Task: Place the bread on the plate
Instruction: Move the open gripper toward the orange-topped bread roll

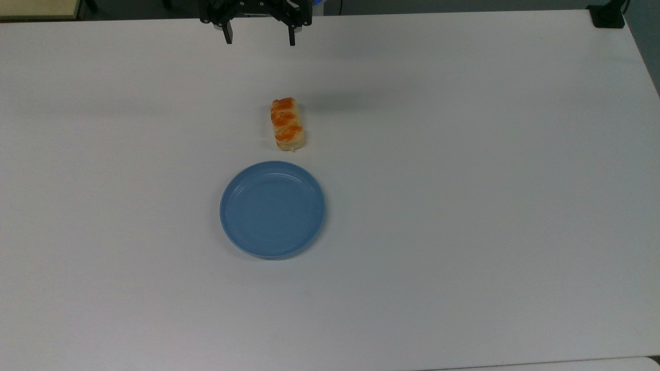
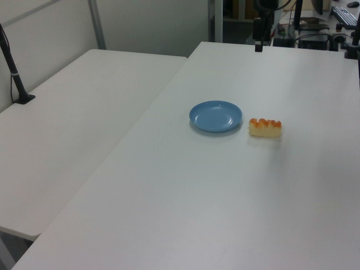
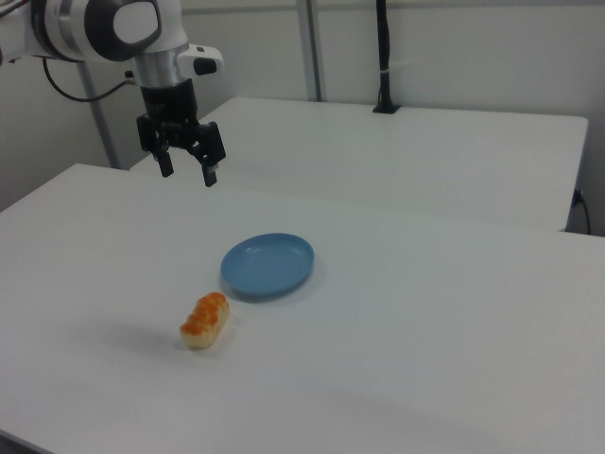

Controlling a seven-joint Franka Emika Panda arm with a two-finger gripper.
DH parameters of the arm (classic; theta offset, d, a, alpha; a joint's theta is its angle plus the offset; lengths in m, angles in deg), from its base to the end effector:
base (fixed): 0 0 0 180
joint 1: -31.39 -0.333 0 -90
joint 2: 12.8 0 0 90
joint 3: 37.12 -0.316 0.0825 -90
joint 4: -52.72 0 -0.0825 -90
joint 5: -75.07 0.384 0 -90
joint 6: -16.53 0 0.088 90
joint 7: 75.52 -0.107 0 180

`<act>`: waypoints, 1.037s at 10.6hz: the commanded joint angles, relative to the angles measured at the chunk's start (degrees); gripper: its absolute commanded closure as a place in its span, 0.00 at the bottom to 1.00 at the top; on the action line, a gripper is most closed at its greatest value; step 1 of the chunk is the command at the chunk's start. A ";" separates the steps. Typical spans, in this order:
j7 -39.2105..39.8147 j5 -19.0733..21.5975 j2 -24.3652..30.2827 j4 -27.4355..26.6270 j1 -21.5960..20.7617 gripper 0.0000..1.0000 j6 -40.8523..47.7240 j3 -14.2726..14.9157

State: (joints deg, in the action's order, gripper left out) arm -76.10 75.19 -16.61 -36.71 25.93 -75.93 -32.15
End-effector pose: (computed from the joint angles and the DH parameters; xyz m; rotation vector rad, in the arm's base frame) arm 0.5778 0.0068 0.5954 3.1377 -0.0024 -0.0209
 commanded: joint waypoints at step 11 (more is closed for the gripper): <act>0.84 0.58 -2.52 -7.48 0.10 0.00 -5.77 -1.90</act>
State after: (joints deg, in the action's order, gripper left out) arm -76.00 75.23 -18.44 -39.24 25.90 -76.39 -33.69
